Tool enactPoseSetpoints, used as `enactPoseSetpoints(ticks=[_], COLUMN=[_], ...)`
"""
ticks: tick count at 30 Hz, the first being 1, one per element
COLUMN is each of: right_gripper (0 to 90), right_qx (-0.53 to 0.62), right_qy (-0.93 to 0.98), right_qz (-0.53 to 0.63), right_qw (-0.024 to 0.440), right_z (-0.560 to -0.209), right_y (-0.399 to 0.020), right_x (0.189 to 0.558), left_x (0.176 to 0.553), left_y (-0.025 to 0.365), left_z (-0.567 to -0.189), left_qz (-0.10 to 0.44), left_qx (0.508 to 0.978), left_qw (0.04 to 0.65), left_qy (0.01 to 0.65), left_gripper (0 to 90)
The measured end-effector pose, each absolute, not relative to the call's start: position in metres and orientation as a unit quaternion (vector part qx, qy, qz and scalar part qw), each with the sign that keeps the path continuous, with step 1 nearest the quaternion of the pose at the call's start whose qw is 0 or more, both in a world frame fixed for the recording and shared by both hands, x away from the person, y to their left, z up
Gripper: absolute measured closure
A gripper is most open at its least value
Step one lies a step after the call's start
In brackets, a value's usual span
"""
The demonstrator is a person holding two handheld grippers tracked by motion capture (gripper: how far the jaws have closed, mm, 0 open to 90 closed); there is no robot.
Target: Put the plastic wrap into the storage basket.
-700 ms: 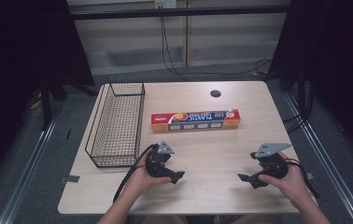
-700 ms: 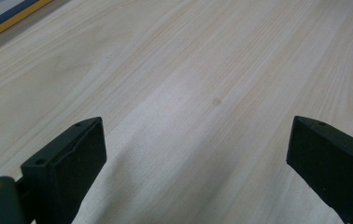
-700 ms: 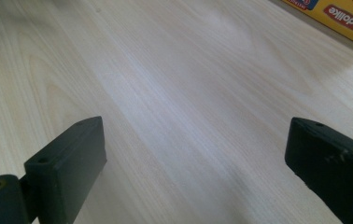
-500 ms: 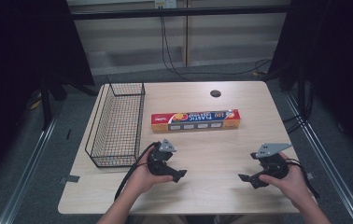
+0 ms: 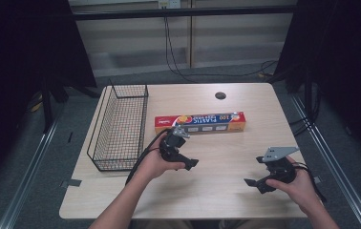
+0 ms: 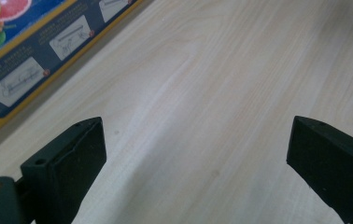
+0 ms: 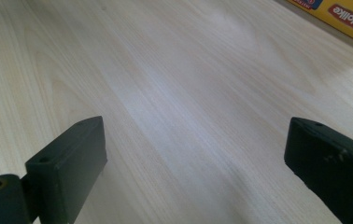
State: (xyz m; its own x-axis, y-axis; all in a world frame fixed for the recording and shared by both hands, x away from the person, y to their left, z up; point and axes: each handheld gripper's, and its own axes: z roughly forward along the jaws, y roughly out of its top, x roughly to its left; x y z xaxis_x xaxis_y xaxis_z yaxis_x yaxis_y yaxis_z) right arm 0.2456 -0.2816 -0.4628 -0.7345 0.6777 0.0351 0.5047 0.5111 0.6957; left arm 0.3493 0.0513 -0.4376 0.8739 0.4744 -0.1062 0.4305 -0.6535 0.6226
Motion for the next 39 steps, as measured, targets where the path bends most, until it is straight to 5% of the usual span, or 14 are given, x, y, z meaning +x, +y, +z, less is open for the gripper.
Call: enactPoseSetpoints(ticks=[39], right_gripper=[4.8], right_qx=[0.321], right_qy=[0.862], right_qz=[0.373], right_qw=[0.117], right_z=[-0.463], right_y=[-0.284], right_x=[0.246], left_x=[0.418], left_y=[0.018], left_z=[-0.430], left_qz=[0.039], left_qx=[0.898], left_qw=[0.339], left_qy=[0.279], left_gripper=[4.3])
